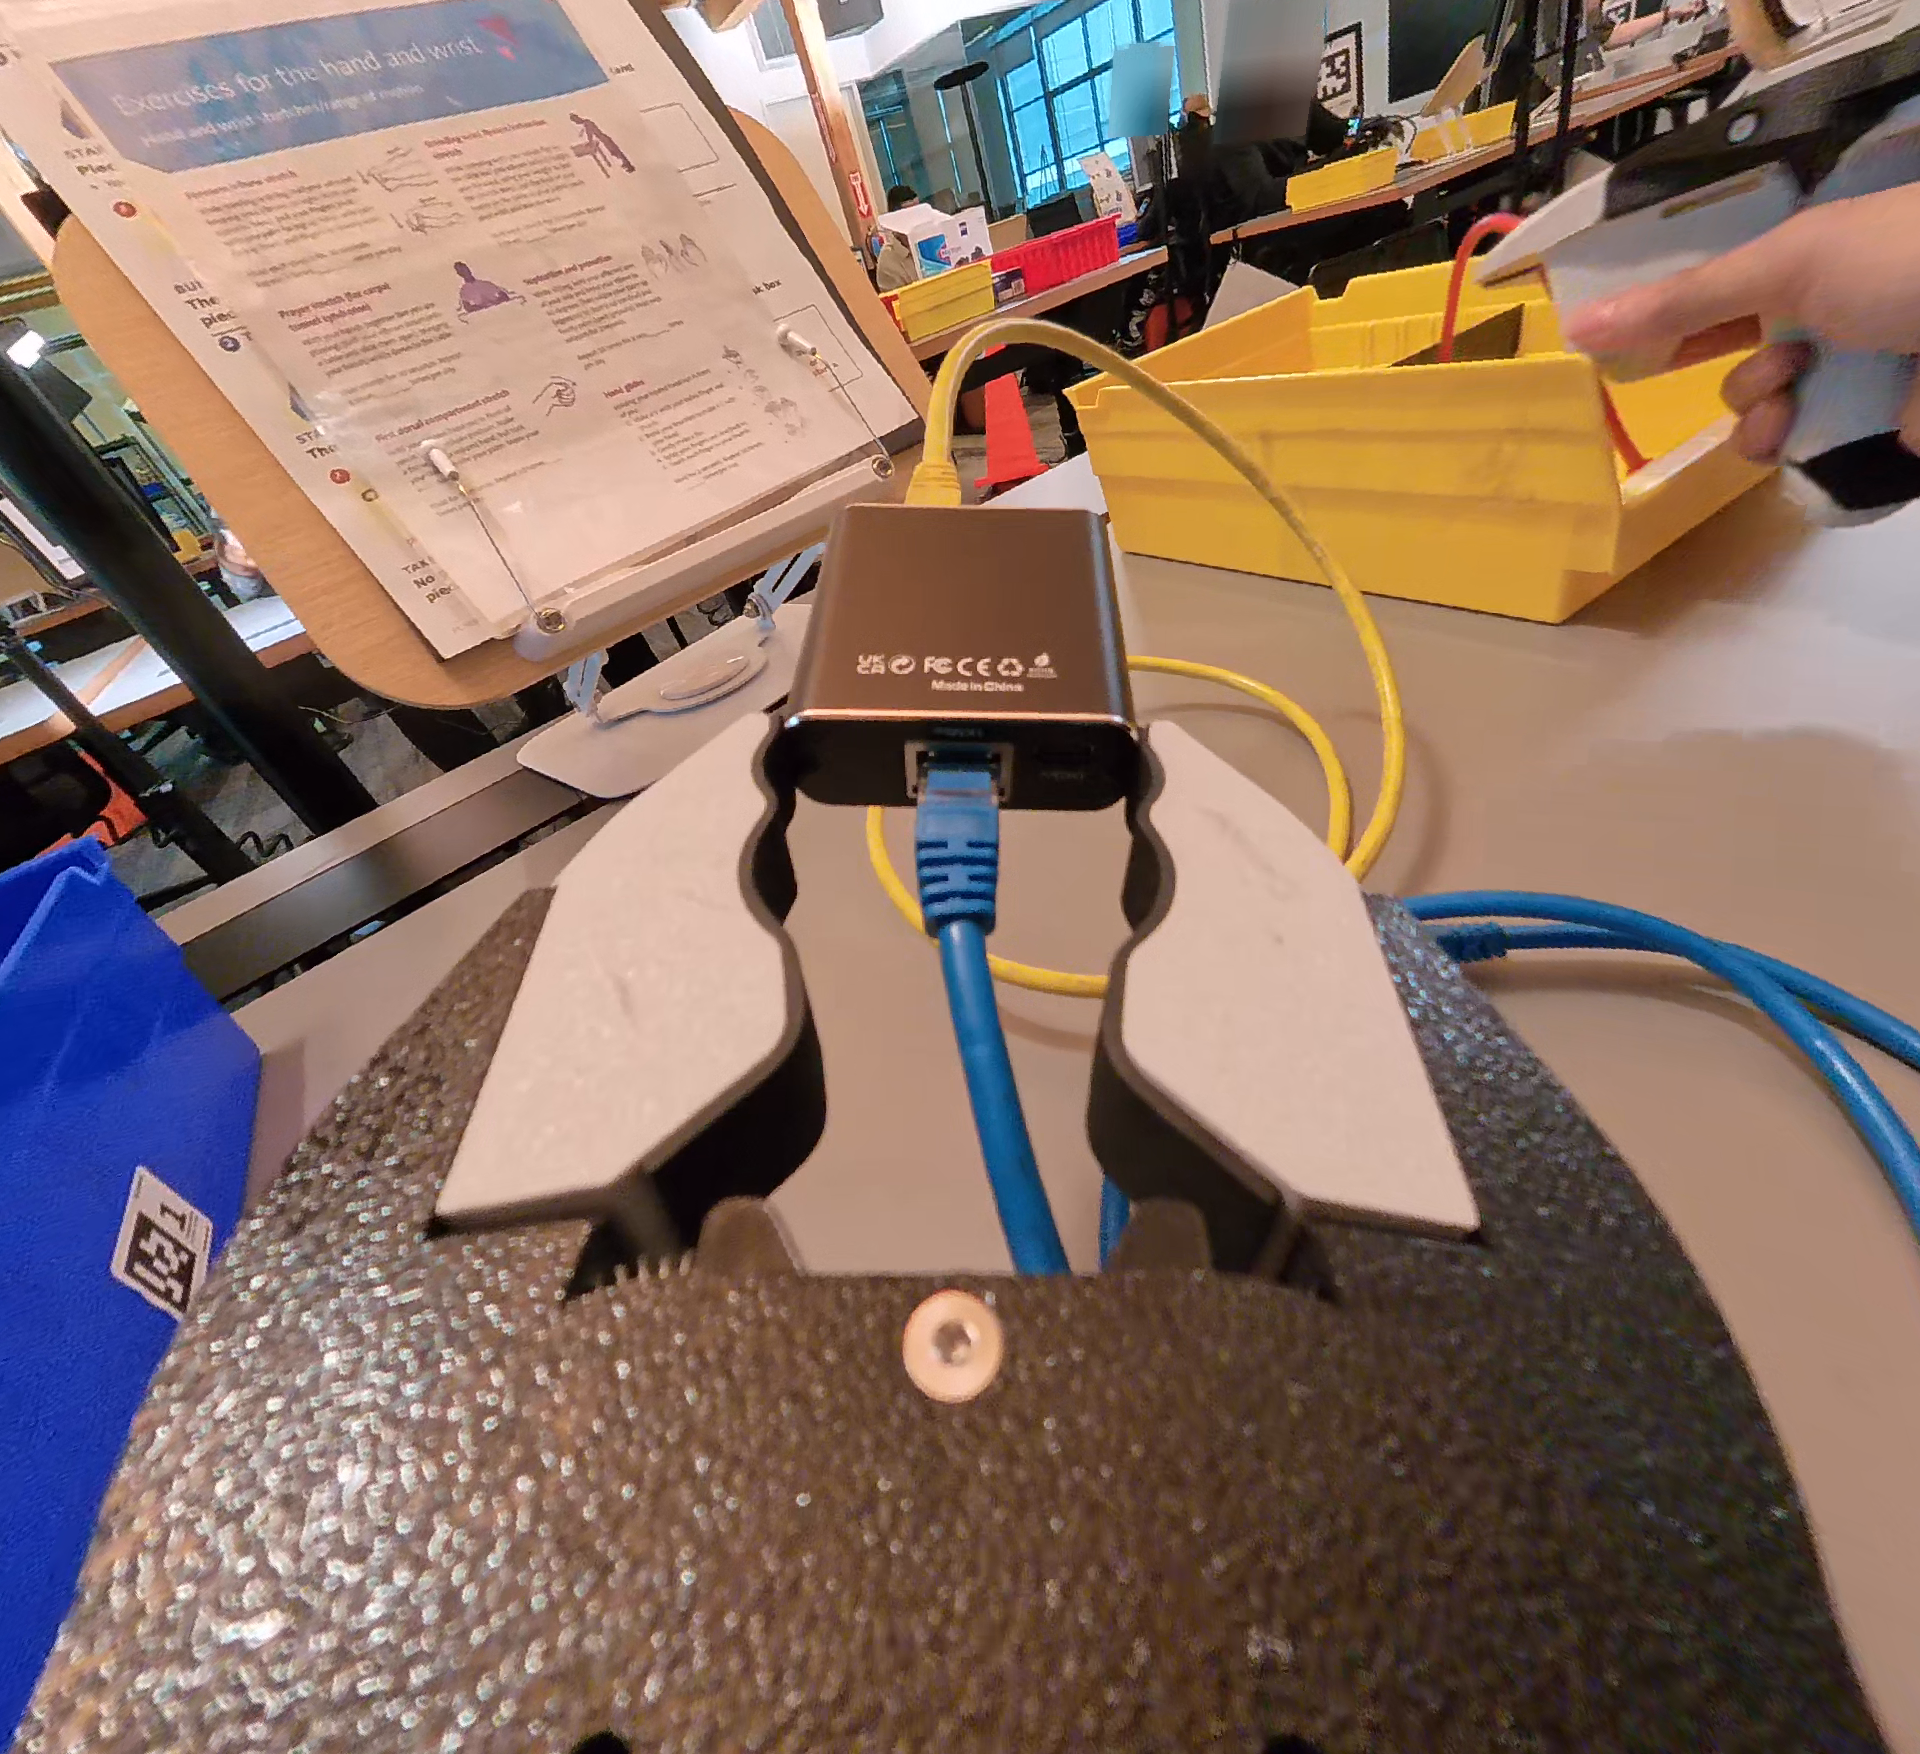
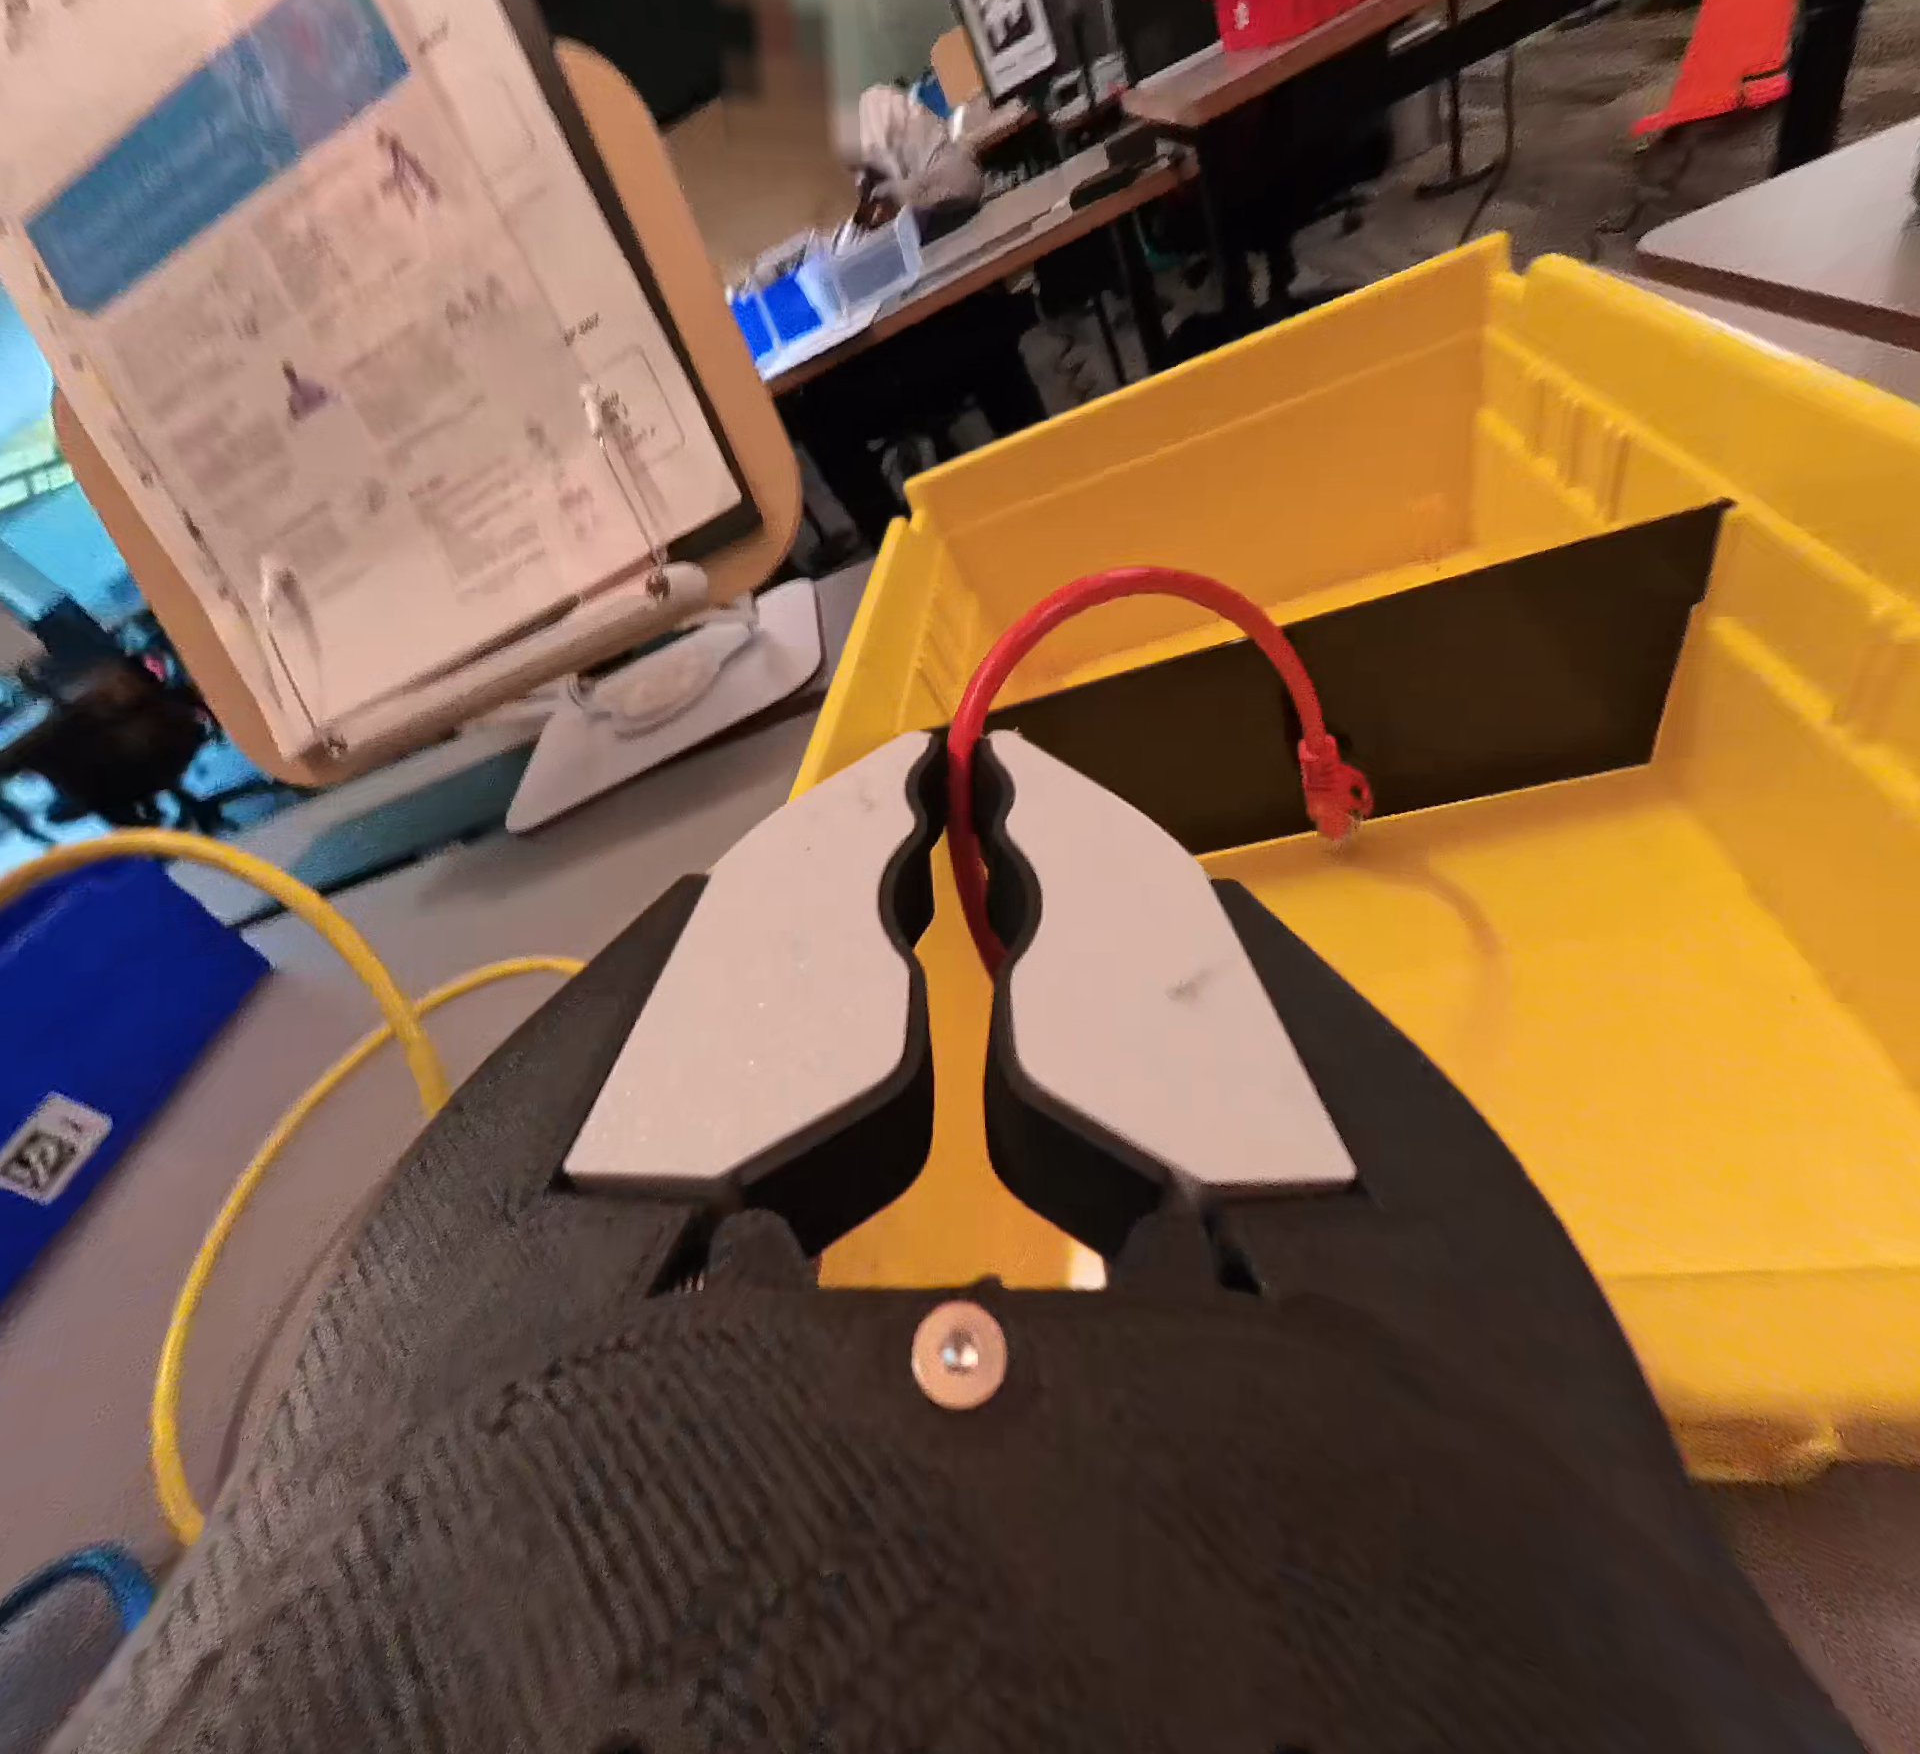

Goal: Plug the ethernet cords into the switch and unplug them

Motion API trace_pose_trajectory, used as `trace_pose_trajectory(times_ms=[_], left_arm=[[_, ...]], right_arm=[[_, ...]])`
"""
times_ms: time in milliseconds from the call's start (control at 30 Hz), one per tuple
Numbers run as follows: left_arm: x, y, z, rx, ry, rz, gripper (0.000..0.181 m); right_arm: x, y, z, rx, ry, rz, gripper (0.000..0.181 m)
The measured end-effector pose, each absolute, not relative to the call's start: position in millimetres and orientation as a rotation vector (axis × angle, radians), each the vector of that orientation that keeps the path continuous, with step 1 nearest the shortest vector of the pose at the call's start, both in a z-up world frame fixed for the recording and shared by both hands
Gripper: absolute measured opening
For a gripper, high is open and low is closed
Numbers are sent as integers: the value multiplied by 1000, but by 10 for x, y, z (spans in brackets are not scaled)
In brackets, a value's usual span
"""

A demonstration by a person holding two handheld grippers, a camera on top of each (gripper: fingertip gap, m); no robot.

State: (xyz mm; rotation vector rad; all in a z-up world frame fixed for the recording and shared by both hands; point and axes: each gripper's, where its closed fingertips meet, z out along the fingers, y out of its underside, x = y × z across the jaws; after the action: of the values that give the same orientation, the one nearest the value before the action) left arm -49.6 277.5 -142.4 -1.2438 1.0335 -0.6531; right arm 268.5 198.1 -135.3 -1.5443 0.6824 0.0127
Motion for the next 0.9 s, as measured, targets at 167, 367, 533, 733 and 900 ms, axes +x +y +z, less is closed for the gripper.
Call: trace_pose_trajectory(times_ms=[167,367,533,733,900], left_arm=[[-510,2782,-1430,-1248,1032,-654,60],[-517,2782,-1426,-1246,1033,-655,61],[-473,2721,-1452,-1233,1087,-689,60],[-390,2427,-1441,-1108,1253,-852,60],[-370,2222,-1422,-1036,1323,-957,60]], right_arm=[[2489,2165,-1563,-1676,613,141,13],[2496,1915,-1398,-1834,450,83,85],[1418,1777,-914,-1820,83,455,89],[101,1922,-1020,-1706,33,986,71],[-50,2260,-1221,-1533,324,1265,59]])
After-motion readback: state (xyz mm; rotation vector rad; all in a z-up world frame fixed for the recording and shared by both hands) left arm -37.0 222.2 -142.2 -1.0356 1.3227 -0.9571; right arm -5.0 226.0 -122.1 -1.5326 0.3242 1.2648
